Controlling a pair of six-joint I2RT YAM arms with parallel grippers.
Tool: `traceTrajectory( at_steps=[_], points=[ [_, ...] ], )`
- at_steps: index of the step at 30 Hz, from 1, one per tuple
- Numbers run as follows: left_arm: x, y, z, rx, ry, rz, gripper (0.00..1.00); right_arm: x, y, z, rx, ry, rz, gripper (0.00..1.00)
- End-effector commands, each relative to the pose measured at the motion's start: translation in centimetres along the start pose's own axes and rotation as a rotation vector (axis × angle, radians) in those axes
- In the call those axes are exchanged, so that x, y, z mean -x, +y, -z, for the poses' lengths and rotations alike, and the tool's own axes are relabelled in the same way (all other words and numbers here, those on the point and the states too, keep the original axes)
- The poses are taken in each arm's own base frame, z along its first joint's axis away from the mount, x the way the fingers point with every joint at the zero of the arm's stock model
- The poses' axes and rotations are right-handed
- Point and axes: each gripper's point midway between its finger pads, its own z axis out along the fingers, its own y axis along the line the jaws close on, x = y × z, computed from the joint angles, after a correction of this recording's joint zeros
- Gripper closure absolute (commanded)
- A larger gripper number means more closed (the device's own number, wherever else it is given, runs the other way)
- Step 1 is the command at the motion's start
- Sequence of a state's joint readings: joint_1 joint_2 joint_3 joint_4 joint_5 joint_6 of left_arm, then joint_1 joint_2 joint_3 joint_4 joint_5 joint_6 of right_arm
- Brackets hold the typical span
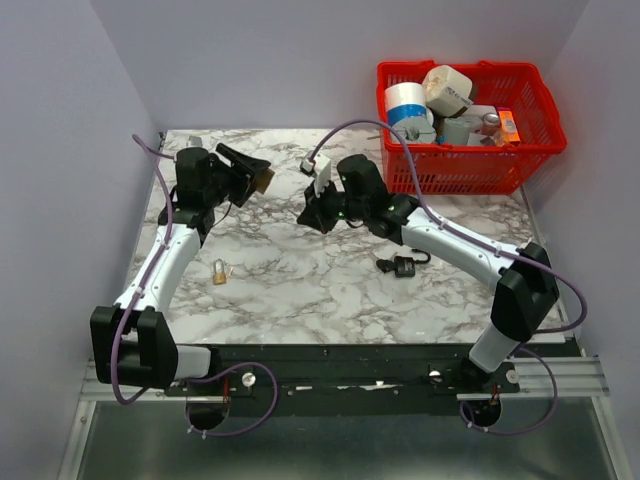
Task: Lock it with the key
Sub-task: Lock the lock, then place the lock at the center of the board.
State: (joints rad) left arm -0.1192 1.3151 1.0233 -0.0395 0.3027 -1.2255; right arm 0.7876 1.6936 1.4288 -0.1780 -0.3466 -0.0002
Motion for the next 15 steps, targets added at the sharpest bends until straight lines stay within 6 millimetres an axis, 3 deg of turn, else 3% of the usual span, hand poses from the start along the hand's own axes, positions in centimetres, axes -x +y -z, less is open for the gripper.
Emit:
traceTrajectory(
  at_steps=[1,2,5,9,15],
  points=[
    [-0.5,0.4,2.3,0.057,0.056,-0.245,0.98,-0.5,1.2,1.9,0.002,0.004,-0.059,0.99],
    [-1.9,2.9,3.1,0.135,0.134,-0.267,0.98,-1.4,1.0,2.0,-0.004,0.019,-0.073,0.99],
    [-4.1,7.1,4.9,0.251,0.272,-0.388,0.98,-2.5,0.5,2.8,-0.022,0.031,-0.137,0.99],
    [-5.5,13.0,6.4,0.455,0.4,-0.431,0.98,-3.5,-0.1,2.7,-0.04,0.05,-0.234,0.99],
    [-8.1,19.1,7.7,0.643,0.564,-0.392,1.0,-3.7,0.3,1.9,-0.023,0.041,-0.336,0.99]
  ],
)
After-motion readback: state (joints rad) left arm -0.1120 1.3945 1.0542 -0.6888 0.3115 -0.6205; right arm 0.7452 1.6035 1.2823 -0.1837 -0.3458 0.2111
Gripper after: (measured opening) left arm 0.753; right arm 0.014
